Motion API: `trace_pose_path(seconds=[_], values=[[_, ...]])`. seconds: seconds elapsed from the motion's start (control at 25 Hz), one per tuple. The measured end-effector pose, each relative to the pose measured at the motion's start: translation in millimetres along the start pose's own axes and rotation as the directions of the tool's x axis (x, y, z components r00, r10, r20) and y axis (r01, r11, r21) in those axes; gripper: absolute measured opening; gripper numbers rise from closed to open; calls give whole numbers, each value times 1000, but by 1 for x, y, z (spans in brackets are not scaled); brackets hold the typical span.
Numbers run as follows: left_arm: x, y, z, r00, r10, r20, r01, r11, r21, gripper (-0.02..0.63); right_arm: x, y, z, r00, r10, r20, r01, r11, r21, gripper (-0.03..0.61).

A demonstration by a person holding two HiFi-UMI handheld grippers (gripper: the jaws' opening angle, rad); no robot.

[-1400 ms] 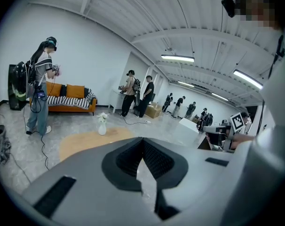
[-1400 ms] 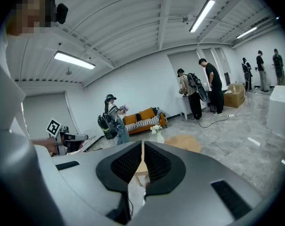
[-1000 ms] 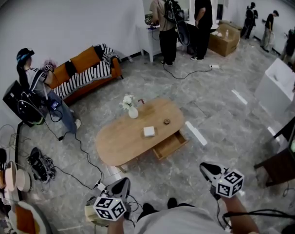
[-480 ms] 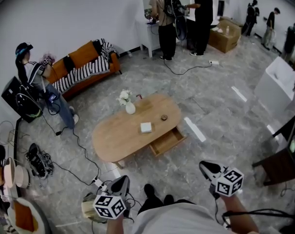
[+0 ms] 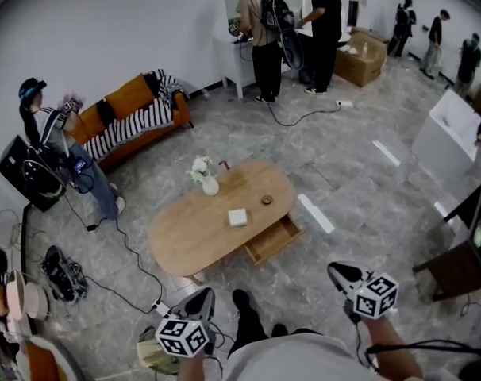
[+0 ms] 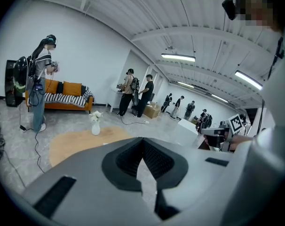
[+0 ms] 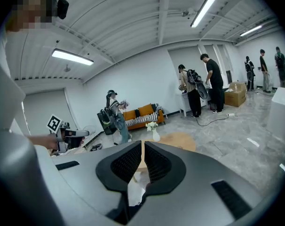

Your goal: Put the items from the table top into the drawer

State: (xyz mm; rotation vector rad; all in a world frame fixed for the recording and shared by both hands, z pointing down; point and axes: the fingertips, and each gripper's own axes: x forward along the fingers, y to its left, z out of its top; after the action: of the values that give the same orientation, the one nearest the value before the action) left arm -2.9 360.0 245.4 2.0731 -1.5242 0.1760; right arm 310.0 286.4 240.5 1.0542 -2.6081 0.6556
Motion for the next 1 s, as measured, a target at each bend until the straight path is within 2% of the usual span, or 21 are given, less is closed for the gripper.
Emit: trace_pose_path(seconds=[0.56, 0.76, 1.0], values=[[61, 59, 41, 995, -78, -61, 79, 997, 16, 2, 78, -10, 28, 998, -63, -27, 63, 998, 19, 43], [90, 82, 50, 988, -87, -129, 99, 991, 91, 2, 116, -12, 41, 996, -83, -42, 84, 996, 19, 43], [121, 108, 69, 980, -125, -154, 139, 986, 88, 2, 157, -11, 56, 994, -98, -52, 99, 995, 12, 44]])
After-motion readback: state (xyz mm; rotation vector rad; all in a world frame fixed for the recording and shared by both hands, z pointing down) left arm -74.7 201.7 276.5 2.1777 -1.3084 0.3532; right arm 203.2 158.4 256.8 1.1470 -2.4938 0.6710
